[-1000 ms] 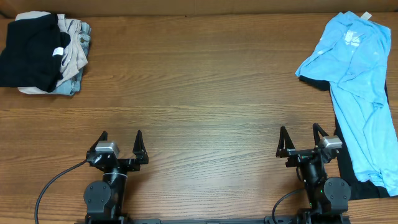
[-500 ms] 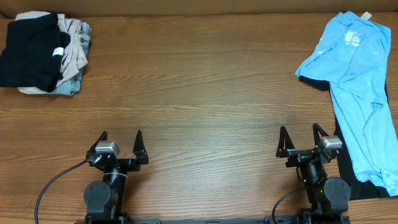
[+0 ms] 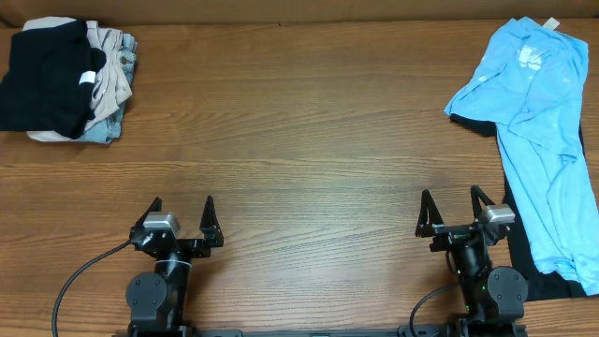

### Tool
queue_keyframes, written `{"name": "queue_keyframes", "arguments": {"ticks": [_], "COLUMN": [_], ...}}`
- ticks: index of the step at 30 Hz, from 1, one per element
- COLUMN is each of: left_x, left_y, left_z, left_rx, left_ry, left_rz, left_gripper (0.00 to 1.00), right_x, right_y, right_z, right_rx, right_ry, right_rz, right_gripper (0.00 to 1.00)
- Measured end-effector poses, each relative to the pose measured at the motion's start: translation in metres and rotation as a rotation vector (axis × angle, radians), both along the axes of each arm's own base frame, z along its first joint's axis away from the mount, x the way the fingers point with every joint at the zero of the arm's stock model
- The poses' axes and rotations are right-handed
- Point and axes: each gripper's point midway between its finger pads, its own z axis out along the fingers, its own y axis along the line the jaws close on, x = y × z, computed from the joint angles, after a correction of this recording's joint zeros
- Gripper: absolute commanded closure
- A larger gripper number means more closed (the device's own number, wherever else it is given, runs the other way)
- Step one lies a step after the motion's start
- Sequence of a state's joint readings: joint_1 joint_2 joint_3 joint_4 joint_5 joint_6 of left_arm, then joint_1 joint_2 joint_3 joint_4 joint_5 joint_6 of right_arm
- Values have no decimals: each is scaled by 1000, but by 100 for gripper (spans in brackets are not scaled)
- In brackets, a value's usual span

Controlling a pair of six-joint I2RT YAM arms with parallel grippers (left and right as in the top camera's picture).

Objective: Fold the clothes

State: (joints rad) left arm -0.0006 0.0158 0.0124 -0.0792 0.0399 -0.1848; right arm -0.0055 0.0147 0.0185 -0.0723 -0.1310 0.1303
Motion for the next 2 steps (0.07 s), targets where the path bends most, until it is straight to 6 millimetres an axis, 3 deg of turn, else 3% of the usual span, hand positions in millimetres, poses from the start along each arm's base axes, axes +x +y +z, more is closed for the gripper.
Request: {"name": "queue_keyframes", "arguments": {"ticks": [2], "left_x": [0], "left_y": [0], "left_z": [0], "left_rx": [0], "left_ry": [0], "left_rz": [0], "left_gripper": [0], "right_x": [0], "right_y": [0], "right_z": [0], "right_rx": [0], "right_ry": [0], "right_rz": [0], "right_gripper": [0]}}
